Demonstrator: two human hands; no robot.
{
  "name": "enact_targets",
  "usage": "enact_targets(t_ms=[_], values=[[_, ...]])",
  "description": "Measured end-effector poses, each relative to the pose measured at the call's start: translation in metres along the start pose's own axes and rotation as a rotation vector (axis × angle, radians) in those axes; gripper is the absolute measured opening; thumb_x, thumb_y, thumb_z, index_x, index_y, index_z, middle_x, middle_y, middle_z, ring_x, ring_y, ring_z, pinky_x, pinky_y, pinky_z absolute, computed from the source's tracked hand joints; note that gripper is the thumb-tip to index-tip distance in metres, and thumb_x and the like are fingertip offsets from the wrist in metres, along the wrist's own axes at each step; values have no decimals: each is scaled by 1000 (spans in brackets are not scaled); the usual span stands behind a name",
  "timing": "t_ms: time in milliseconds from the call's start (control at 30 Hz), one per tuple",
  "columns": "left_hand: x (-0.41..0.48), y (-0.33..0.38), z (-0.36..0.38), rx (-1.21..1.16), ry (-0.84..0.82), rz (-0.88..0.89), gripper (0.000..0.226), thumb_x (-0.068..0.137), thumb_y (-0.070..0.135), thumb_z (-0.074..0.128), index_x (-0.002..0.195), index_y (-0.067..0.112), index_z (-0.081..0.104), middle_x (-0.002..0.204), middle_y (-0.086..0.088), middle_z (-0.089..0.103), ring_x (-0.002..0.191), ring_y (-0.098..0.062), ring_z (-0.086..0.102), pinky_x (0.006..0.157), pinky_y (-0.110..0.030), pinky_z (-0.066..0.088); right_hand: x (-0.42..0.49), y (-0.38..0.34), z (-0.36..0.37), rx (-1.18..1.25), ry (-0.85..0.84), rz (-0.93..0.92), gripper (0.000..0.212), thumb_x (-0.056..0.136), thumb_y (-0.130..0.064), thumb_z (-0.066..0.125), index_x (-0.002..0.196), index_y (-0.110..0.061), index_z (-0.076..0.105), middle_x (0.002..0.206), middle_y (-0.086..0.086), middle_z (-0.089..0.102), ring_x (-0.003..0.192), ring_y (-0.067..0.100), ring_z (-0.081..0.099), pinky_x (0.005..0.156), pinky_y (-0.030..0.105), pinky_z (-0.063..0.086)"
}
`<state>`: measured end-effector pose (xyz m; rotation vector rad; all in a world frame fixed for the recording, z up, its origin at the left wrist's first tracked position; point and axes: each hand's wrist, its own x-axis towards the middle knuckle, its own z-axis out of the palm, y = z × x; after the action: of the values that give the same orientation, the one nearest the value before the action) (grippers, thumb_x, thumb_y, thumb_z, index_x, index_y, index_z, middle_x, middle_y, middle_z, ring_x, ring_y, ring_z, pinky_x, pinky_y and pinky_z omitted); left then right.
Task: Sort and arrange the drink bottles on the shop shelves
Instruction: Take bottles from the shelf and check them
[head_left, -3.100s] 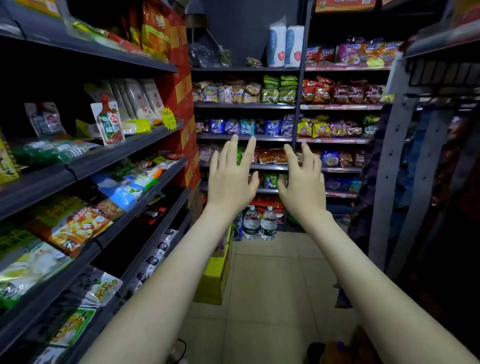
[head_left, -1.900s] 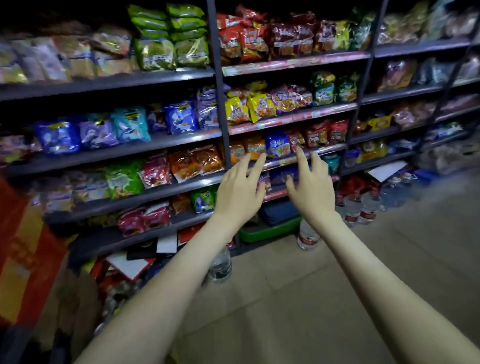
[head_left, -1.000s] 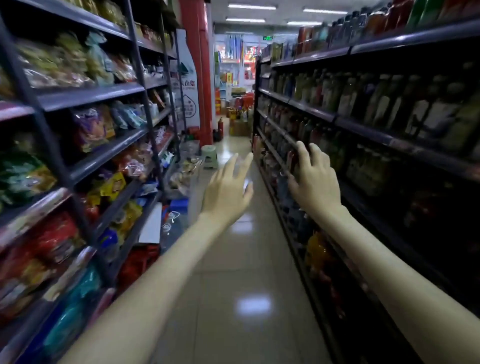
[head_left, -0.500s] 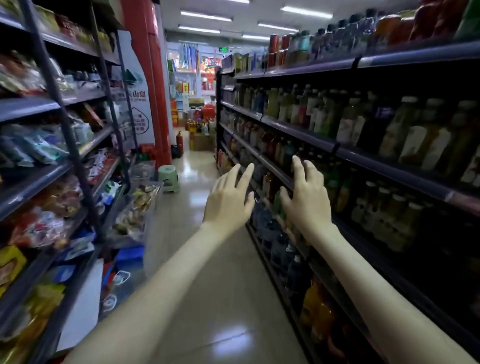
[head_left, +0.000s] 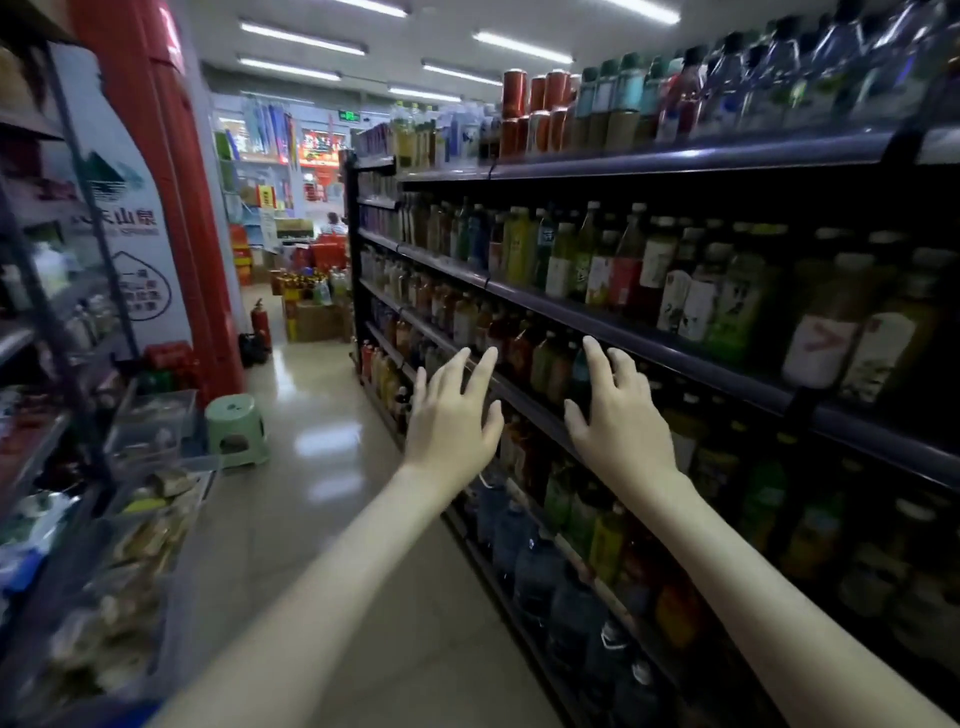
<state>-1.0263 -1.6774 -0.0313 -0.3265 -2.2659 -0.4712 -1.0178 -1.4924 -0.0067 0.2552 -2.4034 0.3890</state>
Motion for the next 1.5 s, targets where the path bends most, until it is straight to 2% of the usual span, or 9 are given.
enact_targets(t_ms=[133,267,433,667,833,1067,1267,1367,1500], values=[[66,-89,63,-44,37,39,56,92,23,58,145,15,41,143,-19,44,130,-36,44,110,-53,33,90,-16,97,-19,32,-10,72,92,-30,59,152,-13,24,148,16,34,128,34,40,84,43,53],[146,-192,114,4,33,53,57,92,25,58,146,17,39,145,-19,42,131,-36,43,109,-48,32,191,-43,200,-6,43,-21,71,91,-30,60,151,-12,26,148,17,35,129,35,40,86,44,52],[254,-329,145,86,38,92,57,89,24,62,143,15,44,141,-19,47,126,-36,49,99,-48,45,327,-93,311,7,54,-15,72,92,-33,59,152,-12,24,149,19,34,133,36,37,92,44,48],[383,-533,209,60,40,35,58,94,29,56,147,18,37,148,-17,39,134,-33,41,105,-45,39,498,-166,463,-15,113,-74,71,92,-32,60,152,-12,26,148,19,36,130,36,40,92,44,48],[479,-671,267,16,-9,84,59,96,31,51,151,22,29,154,-12,31,140,-28,33,111,-41,32,608,-196,574,-31,170,21,70,93,-30,59,152,-12,25,148,19,36,132,35,38,93,44,47],[600,-782,354,-88,-63,132,60,96,32,52,150,21,29,154,-12,31,141,-27,32,114,-35,24,728,-199,682,-71,131,164,73,93,-29,58,154,-18,19,150,15,33,136,30,33,101,44,45],[672,-867,444,-131,-33,199,60,92,31,59,147,18,38,148,-14,41,136,-30,39,112,-38,21,836,-177,780,-65,181,213,75,94,-25,58,154,-19,14,151,15,29,136,30,30,98,45,47],[721,-908,483,-111,-31,242,60,95,34,53,150,21,31,154,-12,32,143,-26,28,115,-35,9,890,-166,830,-73,209,238,77,94,-25,57,154,-18,11,152,16,28,137,31,29,101,44,45],[799,-948,522,-145,-37,284,60,98,37,46,152,24,24,158,-8,22,146,-23,18,118,-32,8,957,-159,882,-47,241,288,79,94,-25,57,155,-20,6,153,14,25,139,29,25,106,44,40]])
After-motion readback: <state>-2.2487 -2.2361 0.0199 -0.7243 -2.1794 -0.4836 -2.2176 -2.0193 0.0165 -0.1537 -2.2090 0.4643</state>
